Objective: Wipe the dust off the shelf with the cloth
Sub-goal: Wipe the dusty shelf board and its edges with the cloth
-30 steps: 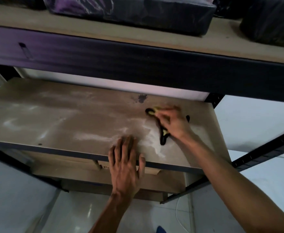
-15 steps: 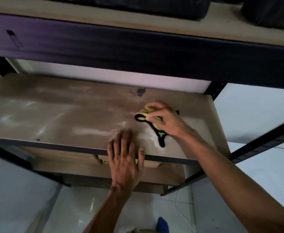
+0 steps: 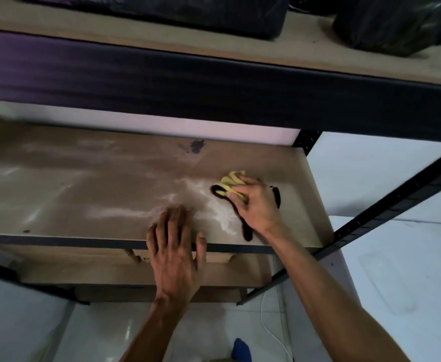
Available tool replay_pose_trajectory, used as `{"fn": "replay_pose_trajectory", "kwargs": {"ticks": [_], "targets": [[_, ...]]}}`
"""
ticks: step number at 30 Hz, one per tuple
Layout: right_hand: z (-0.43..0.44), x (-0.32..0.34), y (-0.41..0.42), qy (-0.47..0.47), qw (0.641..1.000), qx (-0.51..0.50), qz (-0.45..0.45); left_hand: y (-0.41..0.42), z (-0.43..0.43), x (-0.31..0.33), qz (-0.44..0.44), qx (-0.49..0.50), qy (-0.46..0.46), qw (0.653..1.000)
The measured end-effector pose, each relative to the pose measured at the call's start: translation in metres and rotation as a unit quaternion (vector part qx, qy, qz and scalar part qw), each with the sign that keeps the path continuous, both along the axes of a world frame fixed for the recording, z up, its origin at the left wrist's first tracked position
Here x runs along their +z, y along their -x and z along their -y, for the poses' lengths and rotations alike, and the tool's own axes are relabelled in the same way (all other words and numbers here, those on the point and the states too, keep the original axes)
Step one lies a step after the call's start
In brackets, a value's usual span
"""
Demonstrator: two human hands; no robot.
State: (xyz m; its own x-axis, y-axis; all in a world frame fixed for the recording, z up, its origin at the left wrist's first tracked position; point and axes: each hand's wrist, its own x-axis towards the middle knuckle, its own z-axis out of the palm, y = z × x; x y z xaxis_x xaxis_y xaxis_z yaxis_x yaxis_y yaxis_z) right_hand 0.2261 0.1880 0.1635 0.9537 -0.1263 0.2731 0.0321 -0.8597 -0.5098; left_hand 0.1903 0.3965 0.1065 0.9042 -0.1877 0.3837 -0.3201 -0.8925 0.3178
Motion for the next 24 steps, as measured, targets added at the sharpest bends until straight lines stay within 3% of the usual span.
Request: {"fn": "replay_pose_trajectory", "kwargs": {"ticks": [2,6,10,13,17,20,24], "targets": [[0.006,0.008,0.004,0.003,1.000,0.000,0.023,0.001,0.000,0.001,-0.005,-0.003,-0.005,1.000],[0.052,0.034,0.019,0.031,0.984,-0.157,0.080,0.000,0.000,0.000,-0.007,-0.003,-0.002,1.000],[0.062,0.009,0.043,0.062,0.949,-0.309,-0.023,0.000,0.000,0.000,0.001,0.003,-0.005,1.000],[0.028,-0.012,0.040,0.020,0.957,-0.289,-0.028,0.000,0.000,0.002,-0.003,0.007,-0.011,1.000],[-0.036,-0.011,0.013,-0.013,0.986,-0.162,-0.037,0.000,0.001,0.004,-0.003,0.006,-0.011,1.000],[-0.027,0.002,0.000,-0.027,0.993,-0.117,-0.013,0.001,0.001,0.006,-0.003,0.002,-0.006,1.000],[0.046,0.010,0.007,0.001,0.981,-0.196,0.001,0.001,0.000,0.004,-0.018,0.001,-0.004,1.000]]}}
